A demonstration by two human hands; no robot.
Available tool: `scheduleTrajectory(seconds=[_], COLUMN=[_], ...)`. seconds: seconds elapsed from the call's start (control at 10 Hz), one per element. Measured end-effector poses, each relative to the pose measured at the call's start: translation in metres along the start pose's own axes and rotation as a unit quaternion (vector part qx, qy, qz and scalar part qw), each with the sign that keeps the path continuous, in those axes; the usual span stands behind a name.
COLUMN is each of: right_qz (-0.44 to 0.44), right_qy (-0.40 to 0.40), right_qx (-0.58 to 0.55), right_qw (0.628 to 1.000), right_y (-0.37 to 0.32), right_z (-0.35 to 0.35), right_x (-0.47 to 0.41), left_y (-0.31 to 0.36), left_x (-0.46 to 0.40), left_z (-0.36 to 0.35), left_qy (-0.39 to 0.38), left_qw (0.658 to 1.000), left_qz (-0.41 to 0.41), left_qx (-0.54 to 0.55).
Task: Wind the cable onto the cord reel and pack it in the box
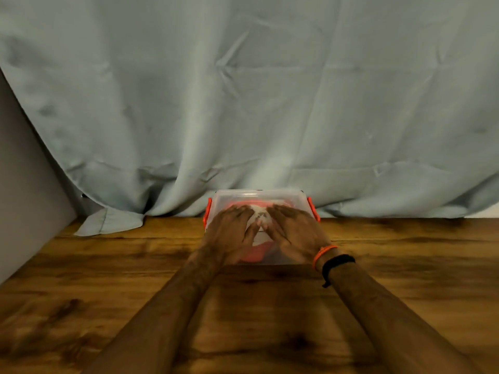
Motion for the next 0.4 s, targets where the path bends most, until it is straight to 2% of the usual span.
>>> scheduleTrajectory(seconds=[0.2,0.3,0.4], right_qz=[-0.011,-0.018,-0.025], right_qy=[0.007,0.077,0.133], right_qx=[0.009,0.001,0.012], right_qw=[1.000,0.997,0.991], right_y=[-0.002,-0.010,-0.020], right_z=[0.066,0.124,0.183], right_x=[-0.032,-0.057,-0.075], left_y=[0.009,0.017,0.030], left_x=[-0.033,-0.061,-0.084], left_z=[0.069,0.132,0.191], left_qy=[0.019,0.091,0.128], left_qw=[0.999,0.993,0.984], left_qz=[0.013,-0.005,-0.021], left_qx=[-0.034,-0.077,-0.123])
Point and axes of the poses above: each hand's wrist, its own x-axis away from the middle knuckle, its own z-axis out of the back of the hand, y = z × x, the point moved 3 cm from there along -x, towards the middle knuckle, and after that the axes turned 10 degrees about -z, right-handed, at the moved point
